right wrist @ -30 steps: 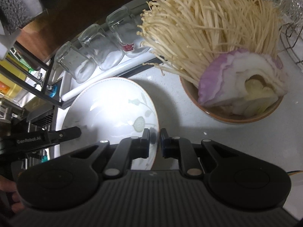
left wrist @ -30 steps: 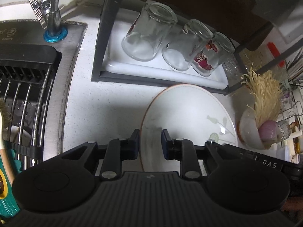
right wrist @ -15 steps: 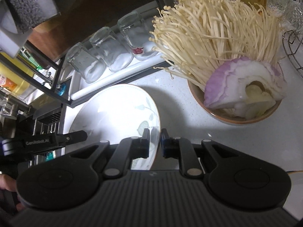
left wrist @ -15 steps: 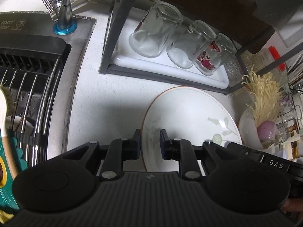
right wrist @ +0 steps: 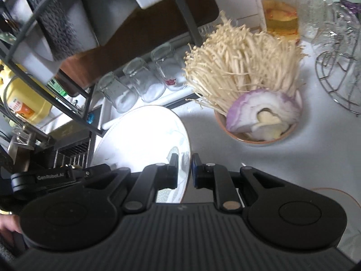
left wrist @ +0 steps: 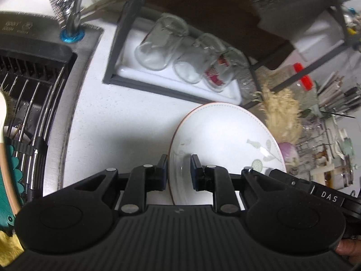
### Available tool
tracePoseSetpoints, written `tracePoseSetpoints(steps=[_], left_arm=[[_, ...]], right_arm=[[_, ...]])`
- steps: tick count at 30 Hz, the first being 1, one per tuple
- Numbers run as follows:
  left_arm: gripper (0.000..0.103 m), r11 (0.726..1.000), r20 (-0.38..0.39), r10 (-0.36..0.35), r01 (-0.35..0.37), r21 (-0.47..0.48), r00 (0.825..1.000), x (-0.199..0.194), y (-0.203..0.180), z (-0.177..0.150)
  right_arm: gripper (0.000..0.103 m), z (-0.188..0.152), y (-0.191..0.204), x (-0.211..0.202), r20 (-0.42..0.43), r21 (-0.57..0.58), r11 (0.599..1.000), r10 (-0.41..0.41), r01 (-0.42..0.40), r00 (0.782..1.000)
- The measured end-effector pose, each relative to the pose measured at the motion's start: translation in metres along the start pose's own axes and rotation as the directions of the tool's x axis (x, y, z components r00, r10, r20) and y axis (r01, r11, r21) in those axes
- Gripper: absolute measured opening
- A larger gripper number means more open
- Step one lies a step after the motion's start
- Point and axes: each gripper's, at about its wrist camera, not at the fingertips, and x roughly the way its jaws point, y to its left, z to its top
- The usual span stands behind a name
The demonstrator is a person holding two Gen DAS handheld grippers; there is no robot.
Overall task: Organize plates and bowls
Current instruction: 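Lift and carry the smaller white plate over the plate stack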
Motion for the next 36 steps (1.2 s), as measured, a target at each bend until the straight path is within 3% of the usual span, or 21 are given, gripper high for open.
tracePoseSetpoints(steps=[7, 25, 36], left_arm=[[0.023, 0.998, 0.006, -0.04, 0.039, 0.039, 0.999, -0.016, -0.027, -0.005], [0.023, 0.97, -0.085, -0.157, 0.17, 0.174, 0.984, -0.024, -0.094, -0.042], [0.023, 0.957, -0.177, -0.133, 0.173, 0.232, 0.975, 0.0, -0.128, -0.071]], right_arm=[[0.015, -0.009, -0.006, -0.038, 0.055, 0.039, 0.999, -0.008, 0.006, 0.998], [0.015, -0.058, -0.034, -0.122, 0.158, 0.157, 0.98, -0.151, 0.126, 0.976], [0.015, -0.09, -0.071, -0.14, 0.151, 0.257, 0.954, -0.199, 0.156, 0.968]])
